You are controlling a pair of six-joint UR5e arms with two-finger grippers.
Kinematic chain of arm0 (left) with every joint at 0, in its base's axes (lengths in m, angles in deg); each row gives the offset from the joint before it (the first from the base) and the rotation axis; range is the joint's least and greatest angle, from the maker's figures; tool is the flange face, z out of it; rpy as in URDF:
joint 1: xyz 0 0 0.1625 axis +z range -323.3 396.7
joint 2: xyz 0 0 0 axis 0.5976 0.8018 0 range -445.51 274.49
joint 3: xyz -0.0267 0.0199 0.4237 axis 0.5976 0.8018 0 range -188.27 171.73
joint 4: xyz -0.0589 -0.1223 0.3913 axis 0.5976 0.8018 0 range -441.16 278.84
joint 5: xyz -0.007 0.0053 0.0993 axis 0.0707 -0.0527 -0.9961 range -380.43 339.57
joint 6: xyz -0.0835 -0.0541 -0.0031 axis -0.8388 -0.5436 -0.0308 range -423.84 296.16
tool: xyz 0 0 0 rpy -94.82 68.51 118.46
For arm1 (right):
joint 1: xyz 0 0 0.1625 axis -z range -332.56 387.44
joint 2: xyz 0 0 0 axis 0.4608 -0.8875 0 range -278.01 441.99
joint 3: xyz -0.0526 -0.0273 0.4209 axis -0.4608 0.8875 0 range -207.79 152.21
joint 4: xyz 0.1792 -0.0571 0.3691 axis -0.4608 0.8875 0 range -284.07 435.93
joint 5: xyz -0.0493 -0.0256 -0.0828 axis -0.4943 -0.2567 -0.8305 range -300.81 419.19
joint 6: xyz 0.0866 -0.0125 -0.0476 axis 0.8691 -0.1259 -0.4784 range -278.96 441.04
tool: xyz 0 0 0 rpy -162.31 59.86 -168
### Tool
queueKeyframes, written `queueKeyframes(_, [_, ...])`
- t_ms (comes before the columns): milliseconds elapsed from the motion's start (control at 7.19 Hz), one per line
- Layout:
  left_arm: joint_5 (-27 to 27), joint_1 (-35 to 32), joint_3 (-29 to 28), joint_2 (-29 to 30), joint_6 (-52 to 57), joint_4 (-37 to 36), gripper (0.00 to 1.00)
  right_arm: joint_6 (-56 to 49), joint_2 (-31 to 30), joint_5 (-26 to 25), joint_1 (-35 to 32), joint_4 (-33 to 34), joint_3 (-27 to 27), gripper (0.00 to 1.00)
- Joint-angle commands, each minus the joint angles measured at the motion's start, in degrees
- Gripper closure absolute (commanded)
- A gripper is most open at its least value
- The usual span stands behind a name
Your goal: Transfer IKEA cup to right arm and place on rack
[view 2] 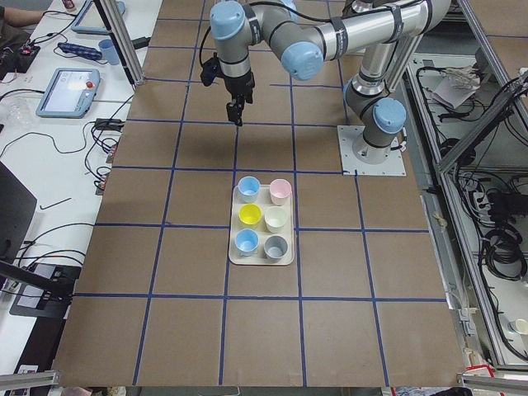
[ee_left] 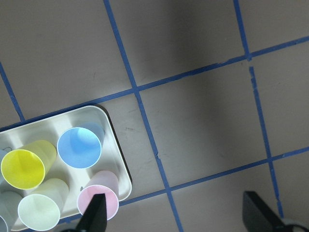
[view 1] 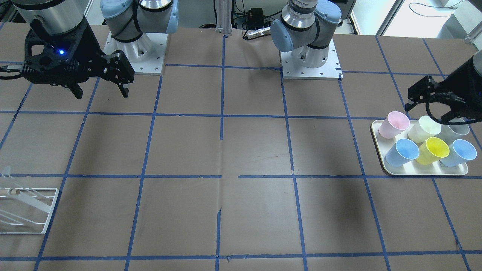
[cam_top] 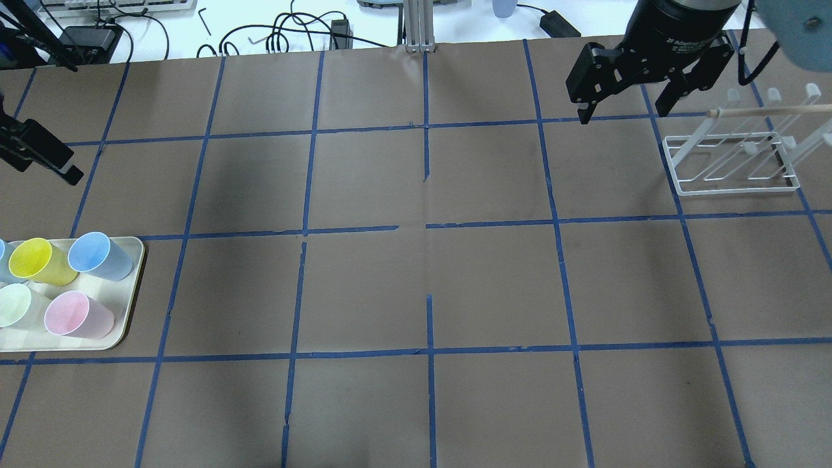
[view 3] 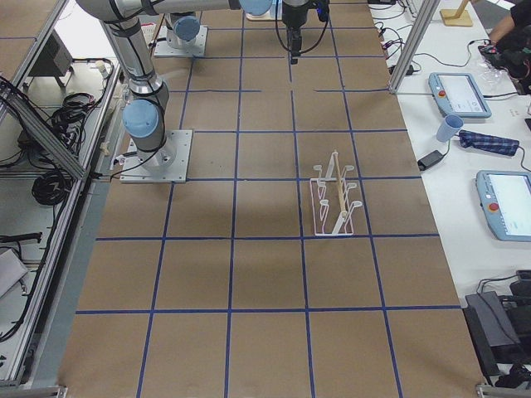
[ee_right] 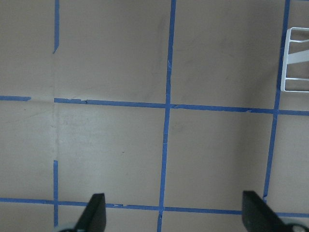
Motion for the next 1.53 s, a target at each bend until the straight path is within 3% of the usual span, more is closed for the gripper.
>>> queueKeyframes(0, [-0.01, 4.76, 2.24, 5.56, 9.63, -8.54, 0.0, -0.01, -0.02, 0.0, 0.03, 0.0, 0.09, 0.0])
queueKeyframes(695, [-0.09, 8.21, 2.59, 15.33, 18.43, -17.68, 0.0, -0.01, 0.07, 0.09, 0.11, -0.09, 0.0, 0.0])
queueKeyframes(1113, [-0.53, 8.12, 7.5, 16.83, 21.95, -25.5, 0.0, -0.01, 0.07, 0.09, 0.11, -0.17, 0.0, 0.0])
queueKeyframes(1391, [-0.71, 8.21, 9.7, 16.75, 22.4, -25.7, 0.0, -0.01, 0.07, 0.0, 0.03, 0.0, 0.0, 0.0])
